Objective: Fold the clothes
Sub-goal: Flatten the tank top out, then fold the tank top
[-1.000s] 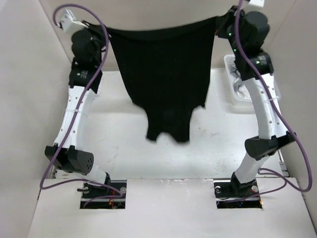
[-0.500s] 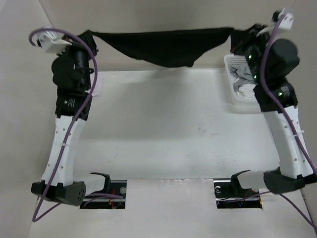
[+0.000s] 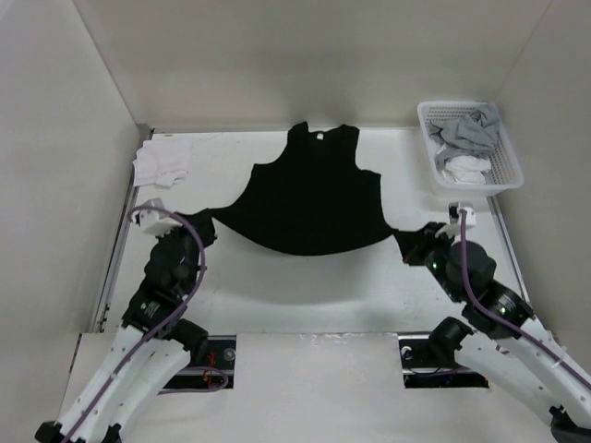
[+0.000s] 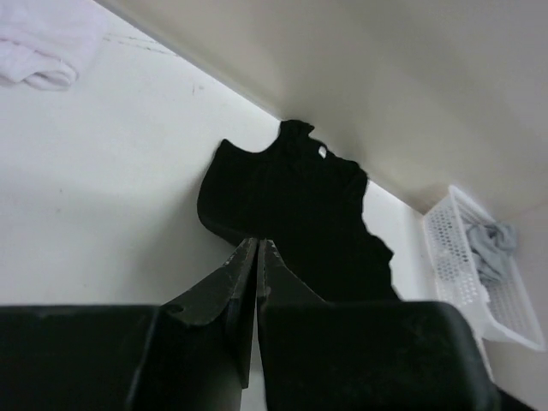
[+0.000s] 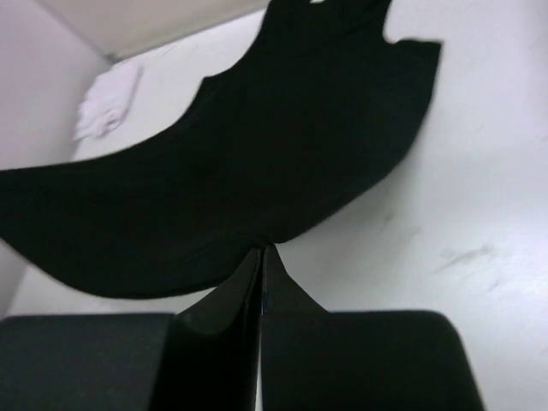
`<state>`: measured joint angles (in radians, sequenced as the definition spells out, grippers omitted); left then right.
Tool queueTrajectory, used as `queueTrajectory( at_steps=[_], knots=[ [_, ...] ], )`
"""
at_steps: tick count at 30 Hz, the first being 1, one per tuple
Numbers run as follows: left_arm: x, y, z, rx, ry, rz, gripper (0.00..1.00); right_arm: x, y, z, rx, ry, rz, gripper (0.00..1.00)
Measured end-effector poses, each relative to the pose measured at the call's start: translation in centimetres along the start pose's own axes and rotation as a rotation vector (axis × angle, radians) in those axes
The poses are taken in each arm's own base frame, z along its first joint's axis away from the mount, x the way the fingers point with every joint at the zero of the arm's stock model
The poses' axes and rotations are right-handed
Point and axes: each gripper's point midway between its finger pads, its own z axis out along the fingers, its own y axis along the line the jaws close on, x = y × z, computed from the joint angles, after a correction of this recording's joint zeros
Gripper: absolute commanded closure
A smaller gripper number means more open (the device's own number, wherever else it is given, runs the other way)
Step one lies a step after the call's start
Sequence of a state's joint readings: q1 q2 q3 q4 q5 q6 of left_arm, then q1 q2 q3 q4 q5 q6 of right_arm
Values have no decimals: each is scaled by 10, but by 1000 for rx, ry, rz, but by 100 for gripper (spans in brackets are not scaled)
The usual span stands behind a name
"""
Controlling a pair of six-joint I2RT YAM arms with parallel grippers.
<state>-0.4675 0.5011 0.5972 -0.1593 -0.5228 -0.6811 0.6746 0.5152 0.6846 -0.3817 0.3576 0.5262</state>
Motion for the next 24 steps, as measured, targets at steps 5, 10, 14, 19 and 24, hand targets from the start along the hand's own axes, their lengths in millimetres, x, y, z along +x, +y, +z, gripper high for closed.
queueTrajectory(
  at_steps=[5, 10, 14, 19, 24],
  knots=[
    [9, 18, -41, 19, 28, -86, 99, 79, 11, -41, -136, 206, 147, 100],
    [47, 50, -54, -78, 153, -66, 99, 136, 17, -82, -199, 434, 214, 100],
    [53, 62, -52, -140, 162, -53, 99, 147, 12, -82, -130, 453, 180, 100],
    [62, 52, -13, -205, 162, 5, 99, 119, -2, -31, 96, 303, 73, 100],
    [58, 22, 61, -239, 132, 27, 99, 59, -35, 53, 265, 140, 124, 100]
  ],
)
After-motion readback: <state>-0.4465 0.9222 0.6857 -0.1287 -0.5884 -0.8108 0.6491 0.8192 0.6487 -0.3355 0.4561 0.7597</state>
